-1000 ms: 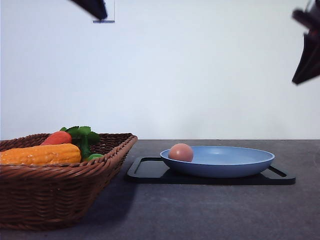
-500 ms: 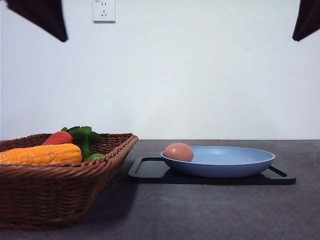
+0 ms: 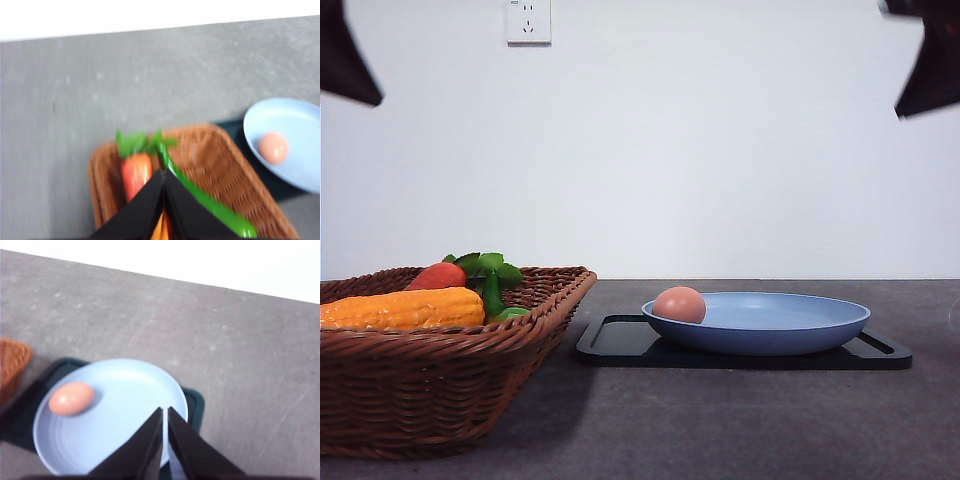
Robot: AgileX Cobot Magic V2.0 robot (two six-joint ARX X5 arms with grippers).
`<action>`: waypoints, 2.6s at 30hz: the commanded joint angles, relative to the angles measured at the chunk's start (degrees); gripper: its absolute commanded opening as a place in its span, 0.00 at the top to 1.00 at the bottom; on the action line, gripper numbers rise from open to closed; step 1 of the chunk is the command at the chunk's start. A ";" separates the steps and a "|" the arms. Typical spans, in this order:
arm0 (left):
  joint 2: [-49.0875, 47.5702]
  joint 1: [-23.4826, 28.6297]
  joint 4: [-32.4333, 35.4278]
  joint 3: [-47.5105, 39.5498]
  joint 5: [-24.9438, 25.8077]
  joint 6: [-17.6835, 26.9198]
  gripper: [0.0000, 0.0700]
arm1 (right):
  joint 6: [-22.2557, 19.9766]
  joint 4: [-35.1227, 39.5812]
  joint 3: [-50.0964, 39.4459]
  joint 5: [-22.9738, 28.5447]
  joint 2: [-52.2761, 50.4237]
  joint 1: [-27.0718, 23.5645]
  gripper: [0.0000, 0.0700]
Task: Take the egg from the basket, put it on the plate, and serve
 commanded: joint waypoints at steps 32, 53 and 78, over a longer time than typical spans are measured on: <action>-23.69 2.97 -4.87 -3.23 0.03 7.15 1.00 | 2.15 3.57 -4.67 0.32 -1.92 1.59 1.00; -36.20 19.45 5.52 -26.90 0.04 0.67 1.00 | 2.15 3.58 -4.67 0.35 -1.92 1.59 1.00; -40.63 19.49 2.60 -32.53 0.39 -1.96 1.00 | 2.15 3.58 -4.67 0.35 -1.92 1.61 1.00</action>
